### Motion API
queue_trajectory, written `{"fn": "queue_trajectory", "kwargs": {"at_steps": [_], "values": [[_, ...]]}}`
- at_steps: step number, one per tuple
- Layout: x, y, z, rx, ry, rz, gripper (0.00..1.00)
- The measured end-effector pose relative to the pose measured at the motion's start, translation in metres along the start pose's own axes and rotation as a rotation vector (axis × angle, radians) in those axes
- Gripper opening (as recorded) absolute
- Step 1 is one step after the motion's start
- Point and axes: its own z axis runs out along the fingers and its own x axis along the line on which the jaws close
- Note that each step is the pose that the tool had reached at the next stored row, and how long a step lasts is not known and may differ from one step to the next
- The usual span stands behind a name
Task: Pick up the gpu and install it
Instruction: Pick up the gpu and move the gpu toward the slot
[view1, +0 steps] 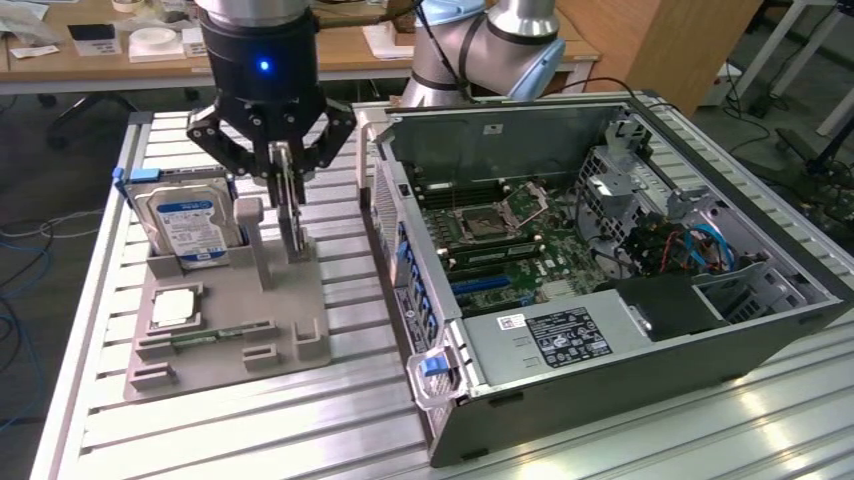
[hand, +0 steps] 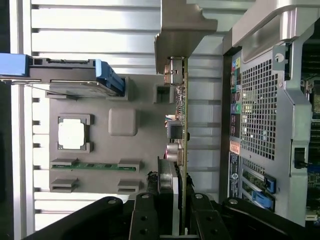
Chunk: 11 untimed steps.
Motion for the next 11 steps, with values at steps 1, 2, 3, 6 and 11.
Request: {"fn": "queue_trajectory", "kwargs": {"at_steps": [1, 2, 3, 6, 11], "values": [[0.0, 0.0001, -0.003, 0.0, 0.0, 0.0, 0.28], [0.0, 0.0002, -0.0058, -0.0001, -0.0001, 0.0, 0.28], [0.0, 0.0003, -0.0088, 0.0, -0.0001, 0.0, 0.28], [0.0, 0.0007, -0.0182, 0.0, -0.0001, 0.0, 0.28], [0.0, 0.0012, -0.0336, -0.0001, 0.0, 0.0, 0.28]]}}
